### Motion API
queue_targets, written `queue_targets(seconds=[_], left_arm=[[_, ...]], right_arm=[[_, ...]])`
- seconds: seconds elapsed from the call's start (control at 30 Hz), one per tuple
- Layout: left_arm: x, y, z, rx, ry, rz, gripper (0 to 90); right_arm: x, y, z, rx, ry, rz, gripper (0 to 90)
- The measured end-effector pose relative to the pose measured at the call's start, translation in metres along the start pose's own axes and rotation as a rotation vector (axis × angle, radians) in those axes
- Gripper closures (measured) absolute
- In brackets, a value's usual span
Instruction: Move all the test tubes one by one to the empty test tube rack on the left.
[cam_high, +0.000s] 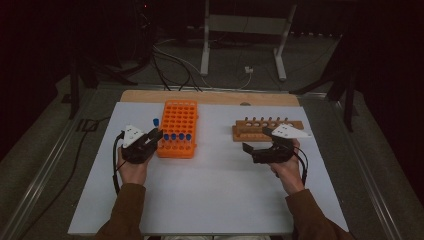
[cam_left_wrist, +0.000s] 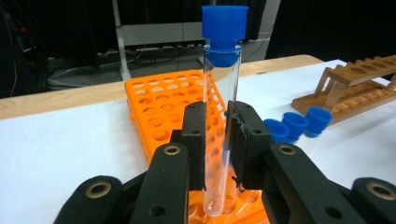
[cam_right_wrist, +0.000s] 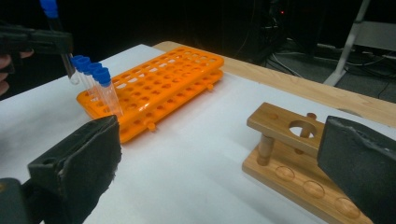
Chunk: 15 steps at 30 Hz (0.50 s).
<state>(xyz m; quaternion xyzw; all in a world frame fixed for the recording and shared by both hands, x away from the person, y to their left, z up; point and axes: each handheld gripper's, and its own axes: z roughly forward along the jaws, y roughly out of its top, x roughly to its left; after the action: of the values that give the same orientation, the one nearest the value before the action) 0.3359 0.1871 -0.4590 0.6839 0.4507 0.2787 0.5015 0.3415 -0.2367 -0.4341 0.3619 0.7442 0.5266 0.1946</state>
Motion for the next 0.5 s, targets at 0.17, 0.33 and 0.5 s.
queue_targets(seconds=[0.17,0.33,0.5], left_arm=[[0.003,-0.007,0.005,0.012,0.005,-0.012,78.0],[0.004,-0.011,0.009,0.023,0.0,-0.014,78.0],[0.005,-0.015,0.012,0.032,0.005,-0.013,78.0]], right_arm=[[-0.003,-0.002,-0.008,-0.009,-0.007,0.005,0.0],[-0.005,-0.005,-0.014,-0.017,-0.011,0.006,0.0],[-0.008,-0.008,-0.018,-0.018,-0.016,0.01,0.0]])
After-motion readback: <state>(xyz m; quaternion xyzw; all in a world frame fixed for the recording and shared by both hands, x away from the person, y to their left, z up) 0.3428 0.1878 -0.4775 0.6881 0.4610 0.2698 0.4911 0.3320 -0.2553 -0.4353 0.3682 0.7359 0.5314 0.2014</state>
